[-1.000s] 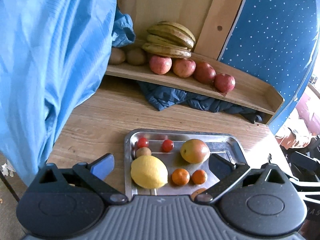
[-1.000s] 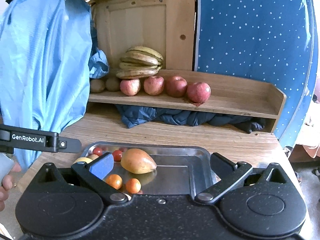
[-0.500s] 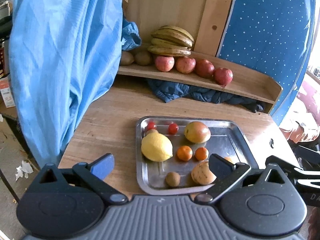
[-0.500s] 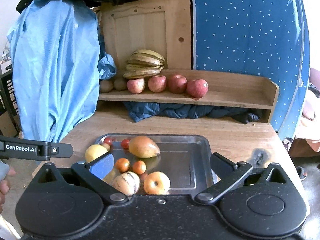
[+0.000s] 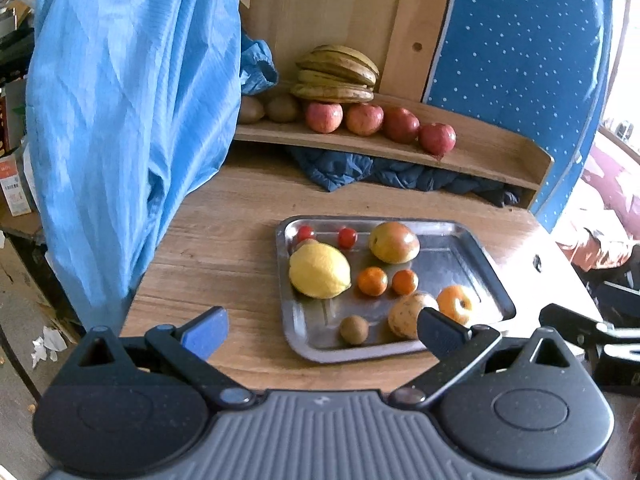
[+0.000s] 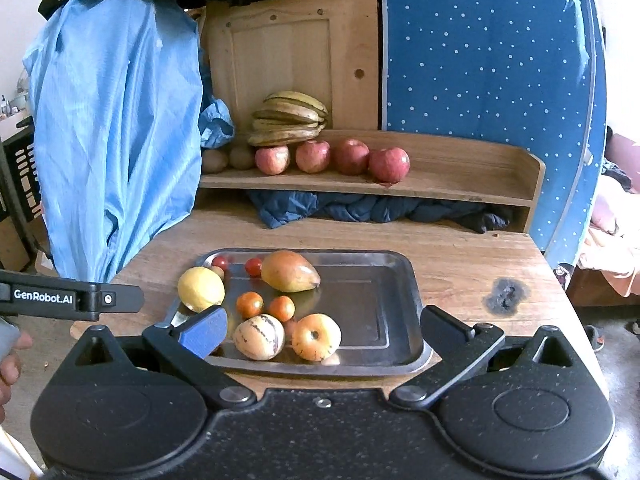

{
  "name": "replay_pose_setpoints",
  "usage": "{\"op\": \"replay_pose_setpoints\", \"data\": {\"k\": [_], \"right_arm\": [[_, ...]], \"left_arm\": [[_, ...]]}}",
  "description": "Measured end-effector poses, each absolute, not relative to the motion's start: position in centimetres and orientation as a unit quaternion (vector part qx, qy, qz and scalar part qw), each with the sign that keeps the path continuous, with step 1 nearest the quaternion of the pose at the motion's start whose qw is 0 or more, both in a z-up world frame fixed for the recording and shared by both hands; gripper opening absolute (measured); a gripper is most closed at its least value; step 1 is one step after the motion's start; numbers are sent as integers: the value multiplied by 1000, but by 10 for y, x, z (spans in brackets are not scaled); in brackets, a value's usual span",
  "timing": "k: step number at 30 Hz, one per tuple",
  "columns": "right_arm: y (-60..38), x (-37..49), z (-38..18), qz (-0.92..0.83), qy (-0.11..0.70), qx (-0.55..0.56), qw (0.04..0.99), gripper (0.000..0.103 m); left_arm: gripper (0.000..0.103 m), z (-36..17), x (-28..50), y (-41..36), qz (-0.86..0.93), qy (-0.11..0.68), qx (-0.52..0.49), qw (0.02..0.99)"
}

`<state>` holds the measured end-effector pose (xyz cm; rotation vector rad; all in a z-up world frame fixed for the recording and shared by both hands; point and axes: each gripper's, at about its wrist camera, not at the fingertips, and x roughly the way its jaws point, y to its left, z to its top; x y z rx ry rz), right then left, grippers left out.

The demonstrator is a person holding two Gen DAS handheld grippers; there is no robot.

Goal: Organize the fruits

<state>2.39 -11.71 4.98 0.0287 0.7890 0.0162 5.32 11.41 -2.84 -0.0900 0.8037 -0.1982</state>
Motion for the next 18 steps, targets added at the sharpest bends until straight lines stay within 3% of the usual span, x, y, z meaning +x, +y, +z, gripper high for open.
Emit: {"op": "replay_pose_setpoints", "data": {"k": [18], "right_arm": [[-72, -15, 57, -30, 382, 21, 923, 102]], "left_arm": [[103, -24, 19, 157, -130, 371, -19, 919]]}}
